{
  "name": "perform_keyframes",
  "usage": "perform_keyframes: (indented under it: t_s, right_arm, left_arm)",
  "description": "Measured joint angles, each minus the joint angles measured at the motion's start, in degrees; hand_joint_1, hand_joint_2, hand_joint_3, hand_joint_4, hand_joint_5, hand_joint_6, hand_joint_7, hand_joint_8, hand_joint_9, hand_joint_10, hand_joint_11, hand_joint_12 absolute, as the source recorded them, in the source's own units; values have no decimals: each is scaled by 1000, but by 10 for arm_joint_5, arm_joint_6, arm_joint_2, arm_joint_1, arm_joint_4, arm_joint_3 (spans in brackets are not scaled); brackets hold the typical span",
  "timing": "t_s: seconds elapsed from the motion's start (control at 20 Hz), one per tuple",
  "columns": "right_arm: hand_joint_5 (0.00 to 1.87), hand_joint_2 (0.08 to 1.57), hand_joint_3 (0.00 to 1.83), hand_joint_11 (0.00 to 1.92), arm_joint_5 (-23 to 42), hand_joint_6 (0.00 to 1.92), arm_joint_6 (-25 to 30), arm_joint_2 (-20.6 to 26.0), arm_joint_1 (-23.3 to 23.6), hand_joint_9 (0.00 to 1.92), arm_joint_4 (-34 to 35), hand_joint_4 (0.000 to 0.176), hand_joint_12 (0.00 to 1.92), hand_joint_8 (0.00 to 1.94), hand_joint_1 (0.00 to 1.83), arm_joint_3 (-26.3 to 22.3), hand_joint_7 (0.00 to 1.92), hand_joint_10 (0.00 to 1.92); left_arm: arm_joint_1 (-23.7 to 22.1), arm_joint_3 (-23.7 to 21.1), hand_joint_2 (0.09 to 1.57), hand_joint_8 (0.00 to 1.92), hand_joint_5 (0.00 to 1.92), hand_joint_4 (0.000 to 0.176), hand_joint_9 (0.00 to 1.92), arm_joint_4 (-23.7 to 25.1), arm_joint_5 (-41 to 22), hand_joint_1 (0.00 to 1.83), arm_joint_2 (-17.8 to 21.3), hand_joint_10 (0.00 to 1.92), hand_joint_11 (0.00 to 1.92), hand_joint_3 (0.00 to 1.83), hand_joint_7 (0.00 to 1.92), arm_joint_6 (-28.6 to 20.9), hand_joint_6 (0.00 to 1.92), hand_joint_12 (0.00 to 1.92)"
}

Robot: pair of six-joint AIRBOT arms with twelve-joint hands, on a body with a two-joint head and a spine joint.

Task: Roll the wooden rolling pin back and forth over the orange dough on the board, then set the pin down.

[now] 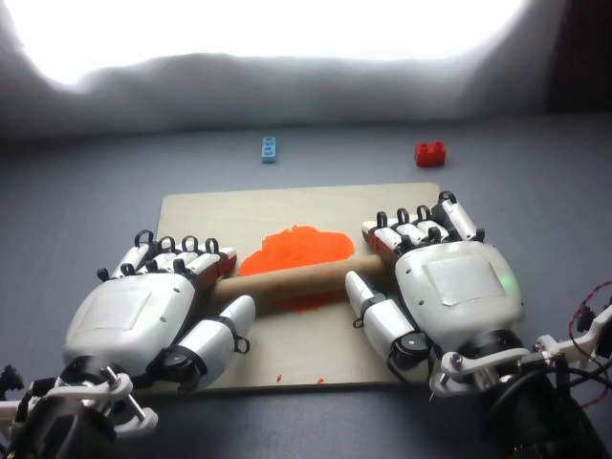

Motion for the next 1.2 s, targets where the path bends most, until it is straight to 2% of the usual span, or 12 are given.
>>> perform_keyframes:
  t_s: [0.6, 1.2]
  right_arm:
    - [518, 1558, 0, 0, -4, 0, -9, 6, -4, 515, -7, 0, 1127, 0, 0, -22, 574, 1]
    - [522, 1557, 0, 0, -12, 3, -14, 14, -19, 518, -28, 0, 1129, 1, 0, -41, 579, 3]
  left_arm:
    - [20, -37, 1558, 2, 402, 0, 378, 12, -14, 0, 14, 2, 0, 1, 435, -5, 1, 581]
    - [30, -53, 1557, 3, 401, 0, 367, 19, -17, 0, 21, 4, 0, 0, 424, -19, 5, 551]
